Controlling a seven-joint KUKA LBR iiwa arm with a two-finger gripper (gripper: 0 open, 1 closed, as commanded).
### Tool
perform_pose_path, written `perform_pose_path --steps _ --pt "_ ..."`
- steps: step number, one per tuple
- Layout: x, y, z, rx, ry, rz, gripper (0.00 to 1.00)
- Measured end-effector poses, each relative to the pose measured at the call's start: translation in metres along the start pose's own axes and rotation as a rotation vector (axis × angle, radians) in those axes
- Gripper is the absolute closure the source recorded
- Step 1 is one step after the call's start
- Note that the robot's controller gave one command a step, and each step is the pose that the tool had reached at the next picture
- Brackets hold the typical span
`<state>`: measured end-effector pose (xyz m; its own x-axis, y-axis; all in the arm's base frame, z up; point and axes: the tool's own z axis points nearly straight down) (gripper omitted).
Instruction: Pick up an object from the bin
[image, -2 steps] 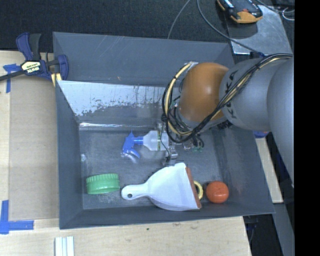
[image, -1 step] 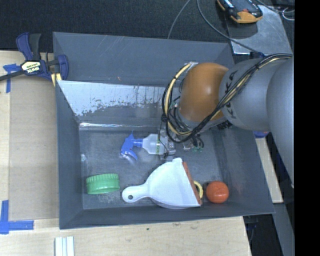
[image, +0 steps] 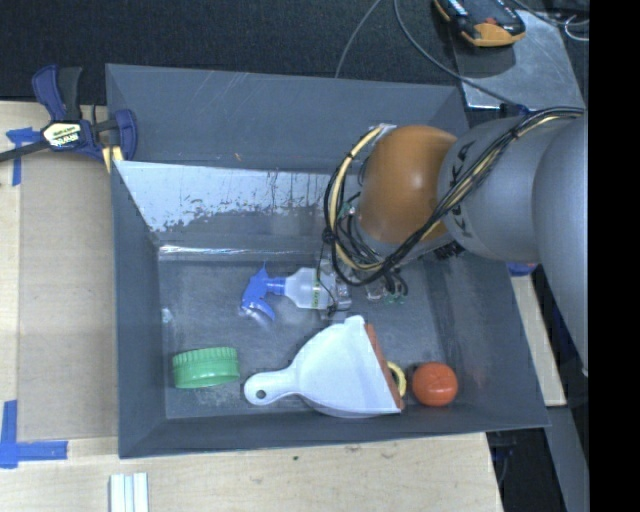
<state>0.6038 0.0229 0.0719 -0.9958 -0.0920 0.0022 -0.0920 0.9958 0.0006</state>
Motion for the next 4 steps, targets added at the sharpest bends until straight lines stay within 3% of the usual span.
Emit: perform_pose_path --steps 4 --pt "0.0000 -0.0001 0.0000 0.000 0.000 0.000 1.00"
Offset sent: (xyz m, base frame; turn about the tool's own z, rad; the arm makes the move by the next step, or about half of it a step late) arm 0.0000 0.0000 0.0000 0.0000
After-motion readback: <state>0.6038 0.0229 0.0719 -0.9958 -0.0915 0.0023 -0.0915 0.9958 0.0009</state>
